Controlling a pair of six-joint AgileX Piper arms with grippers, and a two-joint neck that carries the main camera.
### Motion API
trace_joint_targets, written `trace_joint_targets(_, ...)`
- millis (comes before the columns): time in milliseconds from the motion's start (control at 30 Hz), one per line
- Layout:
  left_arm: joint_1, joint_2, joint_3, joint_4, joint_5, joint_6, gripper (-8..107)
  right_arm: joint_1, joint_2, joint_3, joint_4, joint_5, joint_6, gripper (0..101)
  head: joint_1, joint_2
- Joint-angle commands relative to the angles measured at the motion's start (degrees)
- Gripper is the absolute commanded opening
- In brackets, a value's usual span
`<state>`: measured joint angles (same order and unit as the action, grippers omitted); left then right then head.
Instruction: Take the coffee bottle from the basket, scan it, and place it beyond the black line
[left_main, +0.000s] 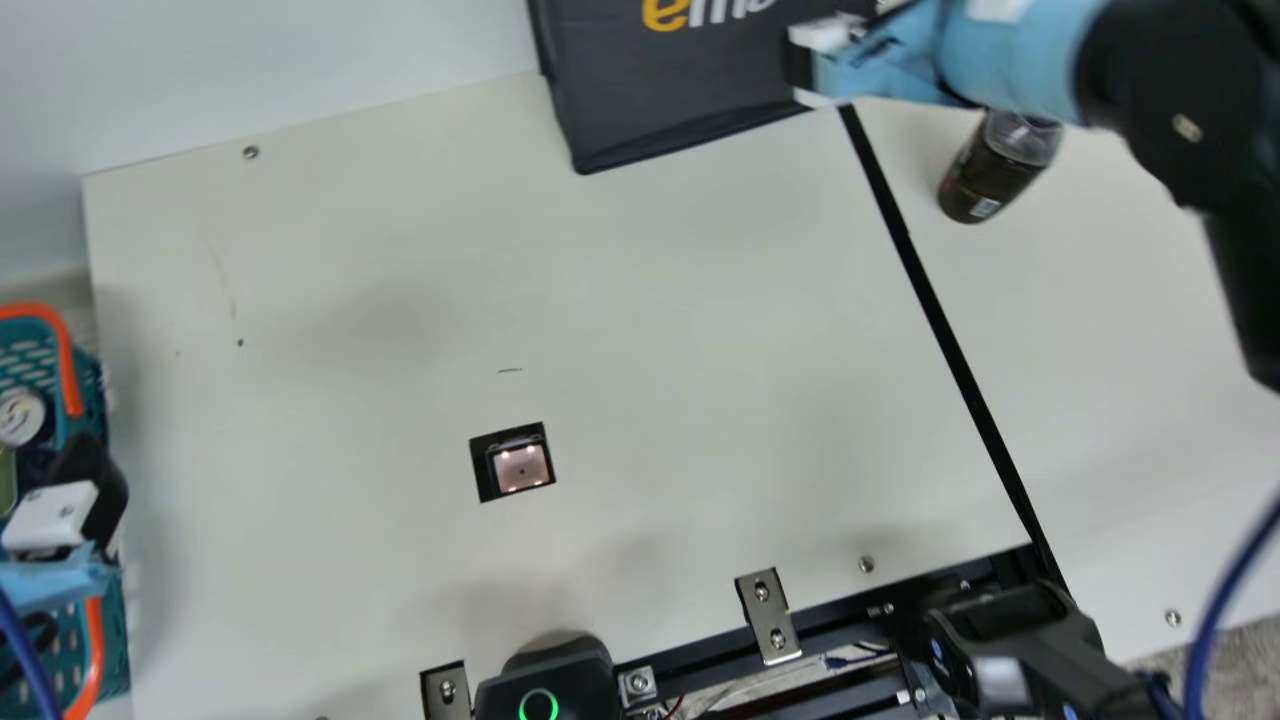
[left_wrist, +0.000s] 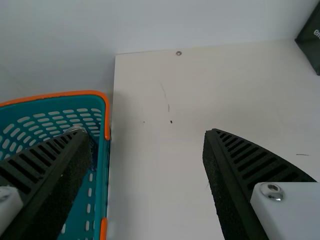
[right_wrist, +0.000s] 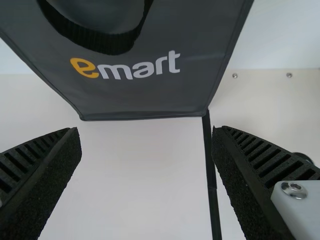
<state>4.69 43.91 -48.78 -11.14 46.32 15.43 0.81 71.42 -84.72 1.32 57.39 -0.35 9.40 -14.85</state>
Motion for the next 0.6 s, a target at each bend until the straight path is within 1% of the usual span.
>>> trace_joint_targets(0, -0.43, -0.08, -2.34, 0.84, 2.77, -1.13, 90, -0.04, -2.68, 1.16, -0.16, 1.27, -0.23, 91, -1.48, 5.27)
trace_joint_targets(200, -2.16, -0.23, -7.59, 3.44, 8.79, -4.56, 90, -0.06, -8.70, 4.33, -0.61, 3.76, -0.61, 91, -1.48, 13.27)
trace_joint_targets(567, -5.33, -0.52, -17.22, 8.20, 19.81, -10.86, 90, -0.11, -19.72, 10.16, -1.44, 8.34, -1.32, 91, -1.48, 13.27)
